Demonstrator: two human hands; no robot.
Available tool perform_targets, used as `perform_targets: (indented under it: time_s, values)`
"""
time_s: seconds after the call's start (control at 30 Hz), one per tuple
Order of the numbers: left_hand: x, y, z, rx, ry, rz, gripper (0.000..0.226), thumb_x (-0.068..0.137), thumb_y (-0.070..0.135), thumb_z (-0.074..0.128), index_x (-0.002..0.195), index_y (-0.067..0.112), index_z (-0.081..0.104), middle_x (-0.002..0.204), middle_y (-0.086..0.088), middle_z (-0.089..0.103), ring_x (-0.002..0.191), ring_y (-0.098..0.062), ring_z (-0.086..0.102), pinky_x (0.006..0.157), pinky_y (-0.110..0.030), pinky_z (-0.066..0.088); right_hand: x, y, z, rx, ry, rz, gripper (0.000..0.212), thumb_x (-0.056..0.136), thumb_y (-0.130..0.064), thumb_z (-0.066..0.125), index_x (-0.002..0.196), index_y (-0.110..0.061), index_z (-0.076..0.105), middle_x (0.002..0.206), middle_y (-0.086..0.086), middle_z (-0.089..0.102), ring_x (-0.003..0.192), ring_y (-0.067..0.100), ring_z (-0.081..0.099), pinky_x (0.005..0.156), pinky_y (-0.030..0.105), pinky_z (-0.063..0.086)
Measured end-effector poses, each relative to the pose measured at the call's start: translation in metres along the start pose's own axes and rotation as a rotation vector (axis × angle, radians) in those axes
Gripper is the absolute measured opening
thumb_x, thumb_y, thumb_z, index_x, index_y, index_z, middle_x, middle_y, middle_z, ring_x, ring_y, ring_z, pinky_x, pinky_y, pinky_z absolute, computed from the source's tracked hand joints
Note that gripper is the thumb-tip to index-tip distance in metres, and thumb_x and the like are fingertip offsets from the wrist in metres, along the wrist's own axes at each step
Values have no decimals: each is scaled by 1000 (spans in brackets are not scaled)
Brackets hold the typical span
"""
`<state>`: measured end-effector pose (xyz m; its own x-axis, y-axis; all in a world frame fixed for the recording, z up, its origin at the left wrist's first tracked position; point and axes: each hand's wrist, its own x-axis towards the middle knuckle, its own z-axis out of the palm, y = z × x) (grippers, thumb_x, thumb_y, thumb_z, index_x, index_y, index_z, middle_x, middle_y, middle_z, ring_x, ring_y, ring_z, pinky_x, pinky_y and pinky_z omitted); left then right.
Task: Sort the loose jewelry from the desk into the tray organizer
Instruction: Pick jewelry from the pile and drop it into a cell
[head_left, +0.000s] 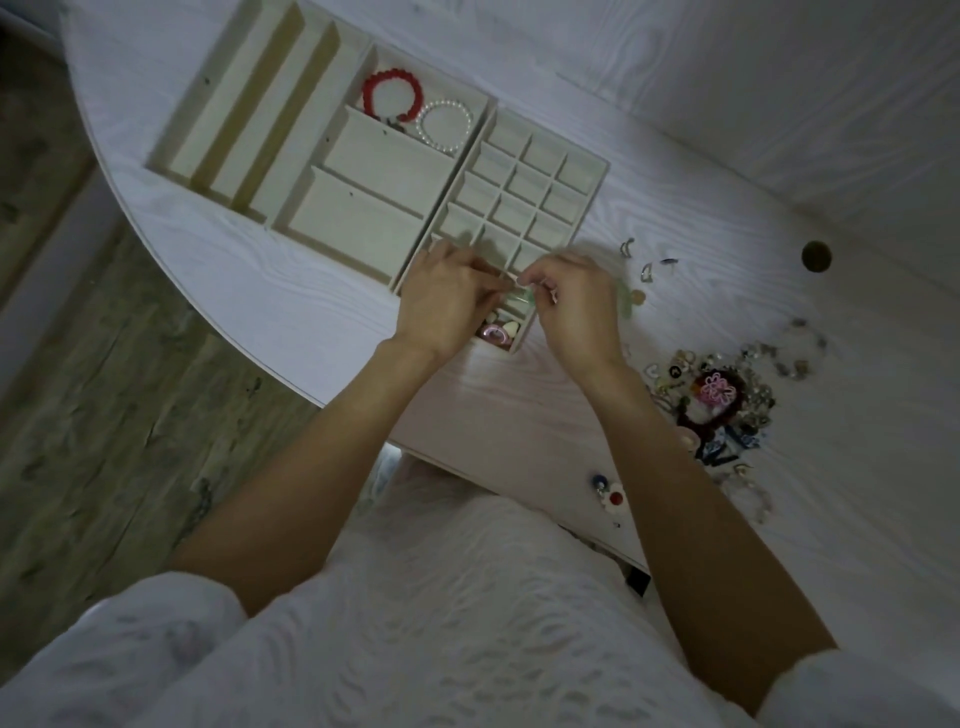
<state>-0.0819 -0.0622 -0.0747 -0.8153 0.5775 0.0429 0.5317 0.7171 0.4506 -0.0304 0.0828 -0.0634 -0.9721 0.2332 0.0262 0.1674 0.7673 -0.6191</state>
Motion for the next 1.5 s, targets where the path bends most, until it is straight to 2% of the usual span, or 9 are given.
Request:
perform_targets:
  time_s: [0.23,0.37,0.57,0.83,0.97,1.03,1.17,1.37,1.5]
  values:
    - [-15,-13,2,9,68,25,26,83,32,56,99,20,73,95,-2,66,91,-31,57,74,-37,44,3,1,0,-14,-120,1,29,80,12,53,95,-7,70,92,11,68,87,22,62,78,32,52]
    - [-12,-10,1,-14,73,54,27,82,33,51,90,19,74,93,-4,65,88,-31,56,75,-37,44,2,1,-6,-153,-105,-7,25,82,4,56,97,-10,71,103,9,62,100,25,54,78,23,39]
    - [-4,-3,7,58,-59,79,37,84,38,43,93,22,75,96,-9,61,91,-34,52,74,-41,43,-7,4,-6,-376,-162,-88,20,82,-9,58,94,-9,73,109,11,52,104,29,46,87,37,38]
    - [-2,-7,6,48,-89,87,38,85,39,43,94,22,75,98,-7,61,94,-33,51,76,-42,42,-16,10,-6,-313,-136,-168,19,78,-9,58,89,-12,73,105,9,56,99,29,49,83,40,43]
    - [-4,-6,6,12,-47,73,34,83,37,46,92,19,74,98,-7,63,92,-33,54,77,-41,45,-16,32,-27,-168,45,-6,18,85,-9,55,95,-10,69,99,8,63,96,24,55,85,30,38]
    - [-6,-6,7,26,-30,74,27,83,33,52,89,17,73,98,-5,64,92,-32,55,76,-41,44,-16,50,-42,-146,123,139,11,86,-12,59,94,-10,66,92,7,67,88,24,59,75,24,38]
    - [-11,-5,10,83,-19,97,29,86,33,50,85,15,73,99,-2,63,94,-27,53,75,-39,42,-14,73,-50,-193,43,404,17,85,-27,66,92,-12,60,87,2,67,79,19,61,65,22,38]
    - [-3,14,2,-3,186,186,16,89,20,57,92,13,72,96,-5,64,88,-24,51,74,-37,43,-18,71,-40,-164,7,420,12,86,-20,65,91,-10,60,86,4,66,75,16,59,64,23,41]
    - [20,54,8,-100,32,195,20,86,17,63,105,13,68,97,-5,67,92,-26,55,78,-33,41,-27,70,-41,-163,-3,430,7,86,-14,58,83,-16,52,78,0,58,70,16,50,61,24,32]
